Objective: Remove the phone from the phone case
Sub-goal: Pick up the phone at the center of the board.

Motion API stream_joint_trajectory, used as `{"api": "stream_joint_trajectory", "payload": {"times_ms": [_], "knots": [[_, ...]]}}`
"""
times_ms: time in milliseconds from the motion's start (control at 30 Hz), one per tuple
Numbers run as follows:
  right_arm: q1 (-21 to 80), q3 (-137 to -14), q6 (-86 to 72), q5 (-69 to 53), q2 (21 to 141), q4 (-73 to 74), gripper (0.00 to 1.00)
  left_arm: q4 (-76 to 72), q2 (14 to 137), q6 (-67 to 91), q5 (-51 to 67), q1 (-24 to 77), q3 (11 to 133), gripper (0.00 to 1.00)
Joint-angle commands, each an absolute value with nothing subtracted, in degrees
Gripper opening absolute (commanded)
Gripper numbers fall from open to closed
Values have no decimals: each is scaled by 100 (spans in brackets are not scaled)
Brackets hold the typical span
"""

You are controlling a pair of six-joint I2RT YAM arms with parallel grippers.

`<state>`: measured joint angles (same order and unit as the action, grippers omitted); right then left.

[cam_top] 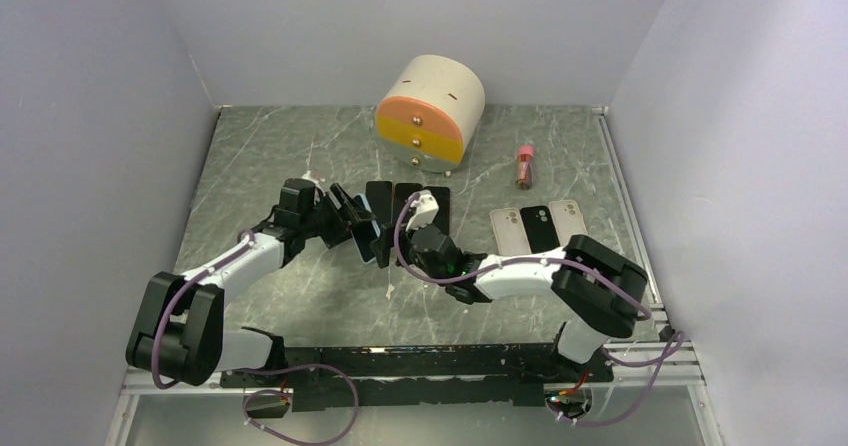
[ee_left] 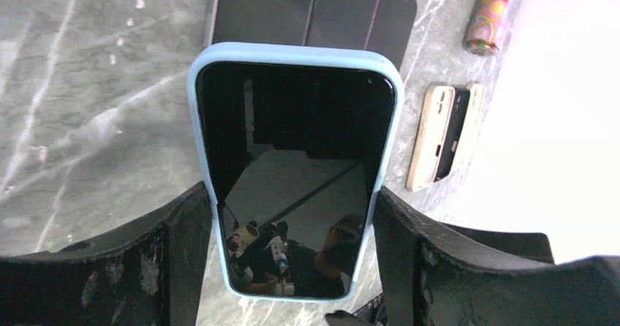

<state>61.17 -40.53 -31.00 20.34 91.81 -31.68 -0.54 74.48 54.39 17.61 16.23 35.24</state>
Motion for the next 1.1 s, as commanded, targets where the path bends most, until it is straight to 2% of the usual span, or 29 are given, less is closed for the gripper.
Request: {"api": "stream_joint_trajectory", "payload": {"times_ms": [0,267,400,533,567,667,767,833,967,1067], "knots": [[6135,-4415,-3141,2059,9449,-3560,83,-544,7245,5550,2115,1766,3626,25],[6122,-4478,-3201,1925,9656,-3778,67,-801,7170,5630,2218,2011,3581,26],[6067,-4346,-3218,1542,9630,-4061,50,-755,6988,5488,2146,2048,3617,28],[5949,-4071,-3279,1124,9484,-4556,28,-887,6917,5386,2248,2057,3581,32],[5921,-4012,-3284,1047,9435,-4632,20,-933,6917,5382,2276,2057,3559,34],[5842,-3824,-3276,865,9225,-4878,1,-1162,6902,5272,2386,2057,3507,53],[5741,-3624,-3286,674,9009,-5075,0,-1204,6878,5091,2449,2049,3536,72],[5658,-3463,-3285,533,8842,-5180,0,-1184,6831,4967,2432,2048,3554,79],[5422,-3145,-3307,161,8506,-5448,0,-1386,6524,4772,2323,2027,3432,89],[5177,-2906,-3416,-310,8259,-5717,0,-1575,6213,4656,2243,1998,3250,92]]}}
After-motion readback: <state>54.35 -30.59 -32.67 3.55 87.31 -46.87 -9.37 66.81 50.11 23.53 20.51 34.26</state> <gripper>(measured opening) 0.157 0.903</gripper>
